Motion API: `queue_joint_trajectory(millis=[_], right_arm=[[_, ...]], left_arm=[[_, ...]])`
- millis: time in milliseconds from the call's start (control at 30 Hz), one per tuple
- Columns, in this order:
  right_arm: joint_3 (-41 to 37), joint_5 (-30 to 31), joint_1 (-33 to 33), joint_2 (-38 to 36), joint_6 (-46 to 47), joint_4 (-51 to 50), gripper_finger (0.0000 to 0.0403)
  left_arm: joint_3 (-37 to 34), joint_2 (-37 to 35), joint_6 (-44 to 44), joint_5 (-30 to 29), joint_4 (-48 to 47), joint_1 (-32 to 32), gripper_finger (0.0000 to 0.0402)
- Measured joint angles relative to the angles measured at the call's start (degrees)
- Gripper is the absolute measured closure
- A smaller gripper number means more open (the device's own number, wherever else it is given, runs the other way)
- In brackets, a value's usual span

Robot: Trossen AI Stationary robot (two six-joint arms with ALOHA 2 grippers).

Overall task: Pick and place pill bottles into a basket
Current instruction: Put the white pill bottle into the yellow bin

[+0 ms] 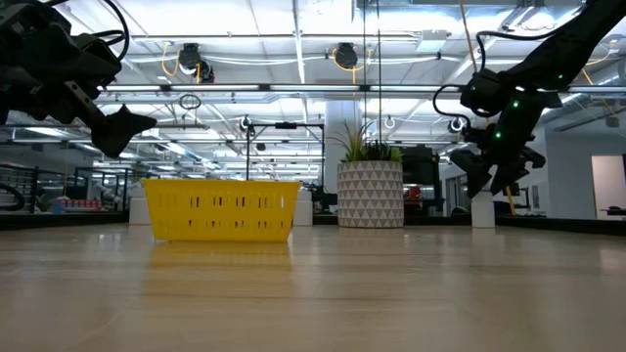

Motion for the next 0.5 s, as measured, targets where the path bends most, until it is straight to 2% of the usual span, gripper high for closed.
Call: queue_joint_trajectory(millis=[500], right_arm=[[-2.2, 0.2, 0.7, 0.0, -0.8, 2.1, 0.0193]], left_arm=[[0.0, 0.0, 0.0, 0.0, 0.0, 0.0, 0.0036]])
